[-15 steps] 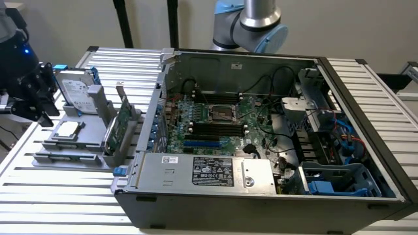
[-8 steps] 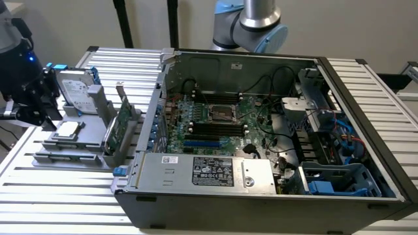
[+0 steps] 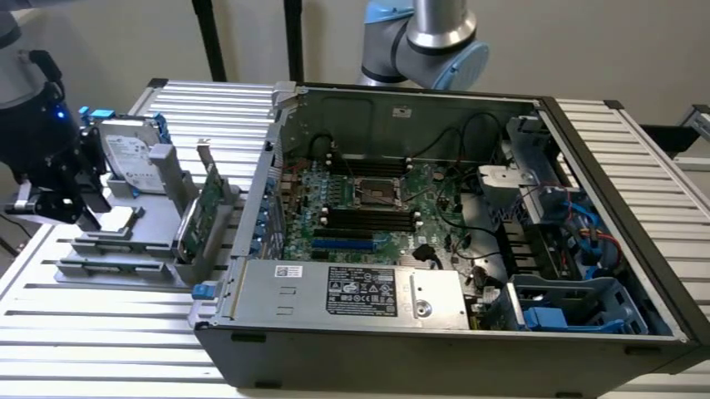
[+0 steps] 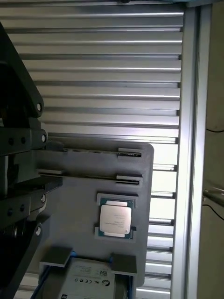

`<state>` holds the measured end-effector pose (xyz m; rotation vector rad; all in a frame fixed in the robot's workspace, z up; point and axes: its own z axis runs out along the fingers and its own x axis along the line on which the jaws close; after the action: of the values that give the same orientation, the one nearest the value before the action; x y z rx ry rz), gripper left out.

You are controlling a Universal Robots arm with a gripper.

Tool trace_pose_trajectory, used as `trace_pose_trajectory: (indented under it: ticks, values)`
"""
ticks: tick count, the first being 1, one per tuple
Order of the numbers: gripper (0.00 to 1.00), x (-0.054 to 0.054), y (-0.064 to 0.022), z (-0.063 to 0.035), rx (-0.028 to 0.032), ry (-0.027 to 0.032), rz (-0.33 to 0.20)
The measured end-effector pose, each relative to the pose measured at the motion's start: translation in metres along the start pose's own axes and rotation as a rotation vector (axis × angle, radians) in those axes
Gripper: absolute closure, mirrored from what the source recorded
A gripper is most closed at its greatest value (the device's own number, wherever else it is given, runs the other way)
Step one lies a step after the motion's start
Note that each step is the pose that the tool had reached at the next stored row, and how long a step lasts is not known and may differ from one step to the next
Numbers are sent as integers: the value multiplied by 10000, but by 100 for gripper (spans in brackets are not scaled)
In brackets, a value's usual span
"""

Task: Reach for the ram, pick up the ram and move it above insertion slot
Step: 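Pick up the ram and move it above insertion slot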

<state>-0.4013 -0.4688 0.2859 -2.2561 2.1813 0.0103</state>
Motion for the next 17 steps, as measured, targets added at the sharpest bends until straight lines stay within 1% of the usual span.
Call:
trace_pose_trajectory:
  ticks: [6,17]
  values:
    - [64,40,5,108,-1,1,48]
    - [64,150,9,309,2,-1,108]
